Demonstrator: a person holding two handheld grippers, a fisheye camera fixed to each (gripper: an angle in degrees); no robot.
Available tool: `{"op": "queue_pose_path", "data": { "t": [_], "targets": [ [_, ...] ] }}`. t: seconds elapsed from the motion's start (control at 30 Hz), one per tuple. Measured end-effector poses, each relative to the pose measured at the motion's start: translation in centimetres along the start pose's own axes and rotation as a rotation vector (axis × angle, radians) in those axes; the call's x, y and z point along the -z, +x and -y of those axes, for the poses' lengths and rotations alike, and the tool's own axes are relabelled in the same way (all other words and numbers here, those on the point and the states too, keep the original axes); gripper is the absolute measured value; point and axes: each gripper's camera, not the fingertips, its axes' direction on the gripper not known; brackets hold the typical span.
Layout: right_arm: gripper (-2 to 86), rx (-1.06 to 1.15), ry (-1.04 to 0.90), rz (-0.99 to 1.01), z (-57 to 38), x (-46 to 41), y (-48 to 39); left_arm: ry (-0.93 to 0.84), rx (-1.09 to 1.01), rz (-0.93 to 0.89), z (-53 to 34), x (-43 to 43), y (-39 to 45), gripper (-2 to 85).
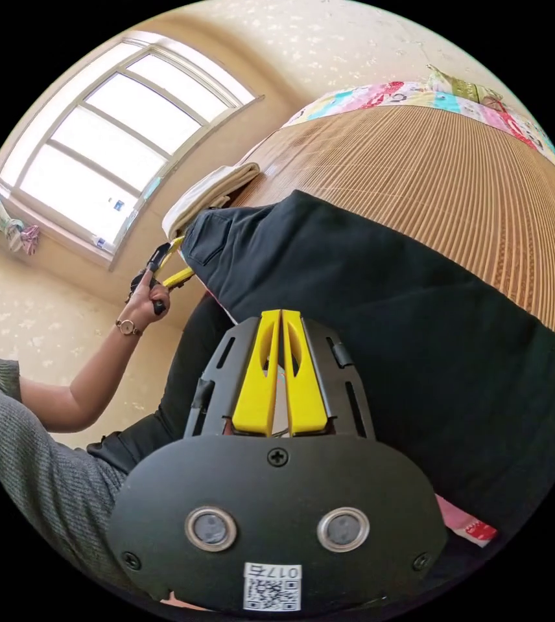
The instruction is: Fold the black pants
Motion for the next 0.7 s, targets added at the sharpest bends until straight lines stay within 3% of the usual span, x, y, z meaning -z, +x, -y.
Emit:
{"op": "queue_pose_path", "data": {
  "t": [0.03, 0.1, 0.27, 0.33, 0.47, 0.63, 0.7],
  "targets": [
    [0.4, 0.008, -0.005, 0.002, 0.1, -0.4, -0.4, -0.029, 0.01, 0.092, 0.2, -0.7, -0.3, 12.1],
    [0.4, 0.022, -0.017, 0.013, 0.5, -1.3, -1.3, -0.042, 0.033, 0.101, 0.1, -1.5, -1.7, 10.4],
    [0.4, 0.002, -0.005, 0.047, 1.2, -0.7, -1.0, -0.073, 0.067, -0.172, -1.8, -1.6, -4.9, 6.4],
    [0.4, -0.005, 0.008, 0.044, 1.5, -0.2, -0.7, -0.093, -0.126, -0.26, -3.5, -1.7, -1.3, 6.1],
    [0.3, -0.058, 0.059, -0.03, 2.6, -0.4, 0.7, -0.169, -0.471, -0.179, -8.4, -2.9, 8.2, 5.7],
    [0.5, -0.015, -0.101, -0.009, 6.1, -2.0, 3.3, -0.383, -0.942, -0.184, -23.2, -11.0, 21.6, 6.7],
    [0.5, -0.119, 0.084, 0.062, 5.3, 4.5, 6.5, -0.484, -1.032, -0.201, -29.4, -15.5, 23.5, 8.3]
  ]
}}
